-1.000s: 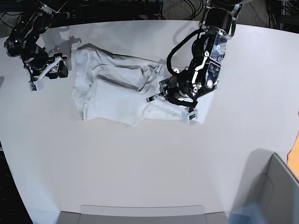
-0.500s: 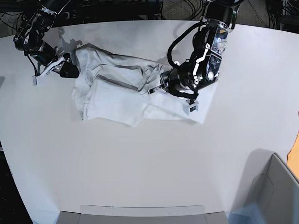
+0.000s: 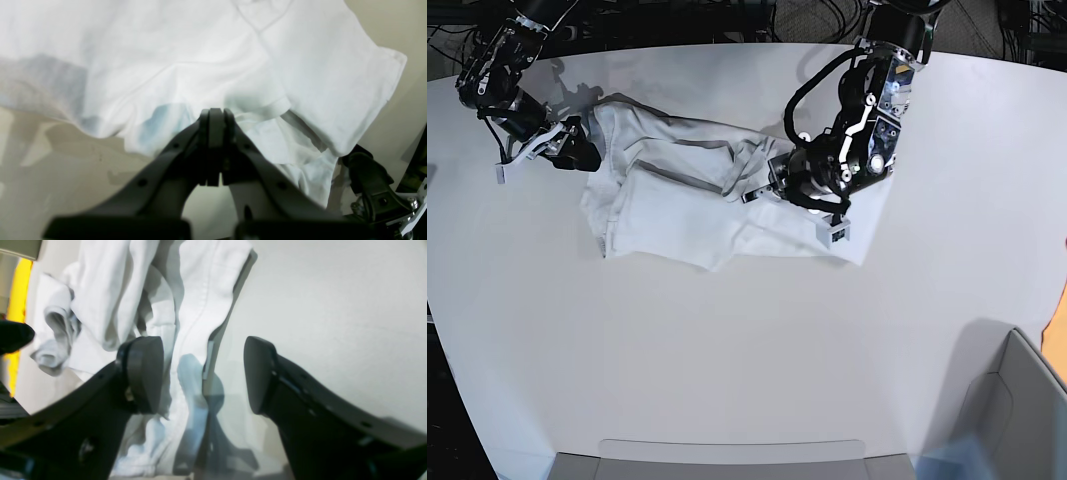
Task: Fold the T-shirt properly
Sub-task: 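Move the right gripper to the strip's other end and grasp it, then lift the end with the right gripper and fold it over toward the left gripper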
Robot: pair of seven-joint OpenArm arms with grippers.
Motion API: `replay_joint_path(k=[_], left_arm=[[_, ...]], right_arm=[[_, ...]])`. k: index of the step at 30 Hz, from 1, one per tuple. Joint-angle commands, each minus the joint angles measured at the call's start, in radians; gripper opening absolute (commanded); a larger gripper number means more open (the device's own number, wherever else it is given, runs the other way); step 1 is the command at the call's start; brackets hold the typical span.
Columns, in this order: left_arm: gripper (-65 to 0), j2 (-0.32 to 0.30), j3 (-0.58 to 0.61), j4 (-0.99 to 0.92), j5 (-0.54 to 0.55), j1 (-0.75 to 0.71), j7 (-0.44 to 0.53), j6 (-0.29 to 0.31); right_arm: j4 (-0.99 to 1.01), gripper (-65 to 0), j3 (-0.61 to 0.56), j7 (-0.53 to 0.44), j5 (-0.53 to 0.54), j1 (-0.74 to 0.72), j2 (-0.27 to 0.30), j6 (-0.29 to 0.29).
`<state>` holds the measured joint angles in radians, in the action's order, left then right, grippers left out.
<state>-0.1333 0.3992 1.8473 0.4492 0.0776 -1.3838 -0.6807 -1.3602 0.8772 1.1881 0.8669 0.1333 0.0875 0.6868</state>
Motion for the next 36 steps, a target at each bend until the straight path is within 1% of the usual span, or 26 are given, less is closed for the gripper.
replay_joint_path(k=[1, 3, 10, 14, 20, 22, 25, 26, 28, 32, 34, 36], left_arm=[[-65.0, 0.002, 0.0, 0.015, 0.015, 0.015, -0.012, -0.017], [-65.0, 0.002, 0.002, 0.015, 0.015, 0.014, -0.012, -0.017], [-65.0, 0.002, 0.002, 0.015, 0.015, -0.005, -0.012, -0.017], [-65.0, 0.002, 0.002, 0.016, 0.015, -0.025, -0.012, -0.017], [-65.0, 0.002, 0.002, 0.016, 0.015, -0.034, -0.012, -0.017], [-65.0, 0.002, 0.002, 0.016, 0.015, -0.045, -0.012, -0.017], [-65.0, 0.002, 0.002, 0.016, 0.015, -0.045, -0.012, -0.017], [-65.0, 0.002, 0.002, 0.018, 0.015, -0.045, -0.012, -0.017], [-65.0, 0.002, 0.002, 0.018, 0.015, -0.046, -0.012, -0.017], [-65.0, 0.002, -0.007, 0.105, 0.015, -0.074, -0.012, -0.017], [-65.0, 0.002, -0.009, 0.17, 0.015, -0.08, -0.012, -0.017], [-65.0, 0.002, -0.01, 0.188, 0.015, -0.08, -0.012, -0.017]], right_arm=[[-0.003, -26.3, 0.001, 0.031, -0.018, -0.014, 0.001, 0.011], [-0.002, -26.3, 0.001, 0.031, -0.021, -0.033, -0.016, 0.011], [0.0, -26.3, 0.001, 0.031, -0.022, -0.116, -0.139, 0.011], [0.0, -26.3, 0.007, 0.026, -0.022, -0.148, -0.187, 0.011], [0.0, -26.3, 0.001, 0.017, -0.024, -0.168, -0.214, 0.011], [0.0, -26.3, -0.01, -0.004, -0.024, -0.168, -0.216, 0.011], [0.005, -26.6, -0.068, -0.055, -0.041, -0.168, -0.211, 0.011], [0.005, -27.5, -0.085, -0.07, -0.053, -0.168, -0.21, 0.011], [0.005, -32.3, -0.112, -0.103, -0.076, -0.168, -0.208, 0.011], [0.005, -49.3, -0.141, -0.136, -0.097, -0.168, -0.206, -0.055], [0.001, -57.7, -0.141, -0.164, -0.102, -0.168, -0.2, -0.126], [0.0, -65.0, -0.152, -0.201, -0.119, -0.169, -0.165, -0.217]])
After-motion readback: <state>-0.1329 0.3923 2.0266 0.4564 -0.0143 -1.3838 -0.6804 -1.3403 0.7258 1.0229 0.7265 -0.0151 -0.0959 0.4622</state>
